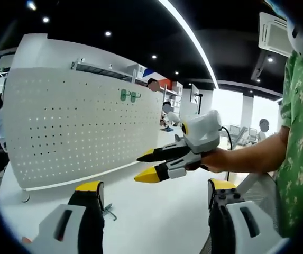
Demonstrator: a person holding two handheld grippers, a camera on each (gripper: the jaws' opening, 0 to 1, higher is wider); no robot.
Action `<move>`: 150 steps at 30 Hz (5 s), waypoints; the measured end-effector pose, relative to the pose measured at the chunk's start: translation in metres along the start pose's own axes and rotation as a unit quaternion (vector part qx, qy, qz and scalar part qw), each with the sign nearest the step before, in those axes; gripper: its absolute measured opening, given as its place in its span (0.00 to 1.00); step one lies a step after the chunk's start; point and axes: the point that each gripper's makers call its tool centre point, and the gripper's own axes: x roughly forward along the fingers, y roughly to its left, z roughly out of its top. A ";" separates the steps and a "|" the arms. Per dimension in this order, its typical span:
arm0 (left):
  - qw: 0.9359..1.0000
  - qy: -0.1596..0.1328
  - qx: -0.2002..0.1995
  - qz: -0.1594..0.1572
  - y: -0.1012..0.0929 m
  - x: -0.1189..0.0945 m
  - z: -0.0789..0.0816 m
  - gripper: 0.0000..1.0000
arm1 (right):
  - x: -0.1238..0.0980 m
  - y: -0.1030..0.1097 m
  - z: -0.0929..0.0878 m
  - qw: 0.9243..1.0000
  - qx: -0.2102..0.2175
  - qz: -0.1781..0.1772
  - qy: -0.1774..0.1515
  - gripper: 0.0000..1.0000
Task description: Insert the hook assembly into the mounting plate slot until the hook locks in place.
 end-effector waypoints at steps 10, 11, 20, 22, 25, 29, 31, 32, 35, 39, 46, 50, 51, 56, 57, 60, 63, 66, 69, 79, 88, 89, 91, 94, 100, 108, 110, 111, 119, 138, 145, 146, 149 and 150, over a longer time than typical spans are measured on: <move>1.000 0.014 -0.009 0.027 0.011 -0.007 -0.019 0.82 | 0.019 0.005 -0.007 1.000 -0.014 0.024 0.014 0.43; 0.999 0.015 -0.010 0.028 0.011 -0.008 -0.020 0.82 | 0.021 0.006 -0.007 0.999 -0.016 0.027 0.015 0.43; 0.998 0.012 -0.018 0.055 0.023 -0.019 -0.022 0.82 | 0.041 0.016 -0.016 0.997 -0.034 0.053 0.032 0.42; 0.998 0.011 -0.019 0.060 0.024 -0.020 -0.022 0.82 | 0.046 0.020 -0.018 0.997 -0.040 0.061 0.038 0.42; 0.998 0.010 -0.019 0.064 0.026 -0.021 -0.022 0.82 | 0.054 0.025 -0.025 0.995 -0.054 0.073 0.049 0.41; 0.997 0.009 -0.020 0.068 0.027 -0.021 -0.022 0.82 | 0.063 0.027 -0.033 0.992 -0.069 0.083 0.062 0.39; 0.997 0.009 -0.019 0.071 0.028 -0.021 -0.022 0.82 | 0.067 0.027 -0.036 0.991 -0.076 0.087 0.068 0.39; 0.997 0.009 -0.019 0.072 0.029 -0.021 -0.021 0.82 | 0.069 0.028 -0.039 0.990 -0.080 0.089 0.071 0.38; 0.997 0.008 -0.020 0.075 0.031 -0.022 -0.021 0.82 | 0.074 0.029 -0.046 0.988 -0.091 0.094 0.084 0.36; 0.997 0.010 -0.020 0.076 0.031 -0.021 -0.022 0.82 | 0.080 0.030 -0.051 0.985 -0.106 0.098 0.092 0.32; 0.997 0.010 -0.021 0.080 0.034 -0.022 -0.022 0.82 | 0.090 0.036 -0.057 0.981 -0.117 0.115 0.104 0.23; 0.996 0.010 -0.023 0.082 0.036 -0.022 -0.022 0.82 | 0.095 0.040 -0.066 0.977 -0.130 0.123 0.118 0.20; 0.996 0.010 -0.023 0.082 0.036 -0.022 -0.022 0.82 | 0.096 0.040 -0.067 0.976 -0.133 0.125 0.119 0.18; 0.996 0.012 -0.024 0.081 0.036 -0.021 -0.023 0.81 | 0.099 0.042 -0.071 0.974 -0.135 0.133 0.126 0.13; 0.996 0.012 -0.024 0.081 0.036 -0.021 -0.024 0.81 | 0.099 0.042 -0.072 0.973 -0.135 0.134 0.127 0.12; 0.996 0.012 -0.024 0.081 0.036 -0.022 -0.024 0.81 | 0.102 0.042 -0.077 0.971 -0.145 0.136 0.134 0.09; 0.996 0.014 -0.024 0.082 0.037 -0.022 -0.024 0.81 | 0.103 0.041 -0.078 0.970 -0.145 0.137 0.136 0.09; 0.996 0.016 -0.024 0.082 0.038 -0.023 -0.025 0.81 | 0.104 0.041 -0.080 0.969 -0.150 0.139 0.140 0.09; 0.996 0.017 -0.023 0.083 0.039 -0.023 -0.025 0.81 | 0.105 0.041 -0.082 0.968 -0.153 0.140 0.143 0.09; 0.996 0.027 -0.023 0.084 0.041 -0.024 -0.027 0.81 | 0.107 0.042 -0.083 0.964 -0.167 0.143 0.147 0.08; 0.995 0.037 -0.025 0.086 0.043 -0.025 -0.031 0.80 | 0.106 0.044 -0.086 0.961 -0.176 0.147 0.152 0.05; 0.995 0.038 -0.025 0.087 0.044 -0.026 -0.031 0.80 | 0.105 0.044 -0.086 0.961 -0.176 0.147 0.152 0.05; 0.995 0.040 -0.026 0.088 0.044 -0.026 -0.032 0.80 | 0.105 0.044 -0.087 0.961 -0.177 0.148 0.155 0.04; 0.995 0.043 -0.027 0.087 0.044 -0.026 -0.033 0.79 | 0.104 0.045 -0.089 0.960 -0.177 0.149 0.158 0.03; 0.995 0.044 -0.027 0.084 0.044 -0.024 -0.033 0.78 | 0.100 0.047 -0.090 0.960 -0.174 0.149 0.162 0.04; 0.995 0.044 -0.027 0.082 0.043 -0.023 -0.032 0.78 | 0.100 0.049 -0.087 0.959 -0.181 0.153 0.158 0.03; 0.995 0.044 -0.027 0.082 0.043 -0.023 -0.032 0.78 | 0.100 0.049 -0.087 0.958 -0.182 0.153 0.158 0.03; 0.995 0.044 -0.027 0.082 0.043 -0.023 -0.032 0.78 | 0.100 0.049 -0.087 0.958 -0.184 0.152 0.158 0.03; 0.995 0.047 -0.028 0.080 0.043 -0.022 -0.033 0.78 | 0.098 0.049 -0.088 0.958 -0.182 0.153 0.157 0.01; 0.996 0.046 -0.027 0.074 0.041 -0.019 -0.032 0.76 | 0.086 0.039 -0.085 0.982 -0.043 0.124 0.136 0.00; 0.996 0.045 -0.028 0.074 0.042 -0.018 -0.030 0.76 | 0.082 0.035 -0.077 0.987 0.011 0.112 0.113 0.00; 0.996 0.044 -0.028 0.073 0.042 -0.018 -0.030 0.76 | 0.081 0.034 -0.077 0.988 0.019 0.110 0.110 0.00; 0.996 0.044 -0.028 0.072 0.041 -0.017 -0.029 0.76 | 0.079 0.031 -0.074 0.989 0.031 0.105 0.103 0.00; 0.996 0.043 -0.028 0.072 0.041 -0.017 -0.029 0.76 | 0.078 0.031 -0.074 0.989 0.034 0.104 0.101 0.00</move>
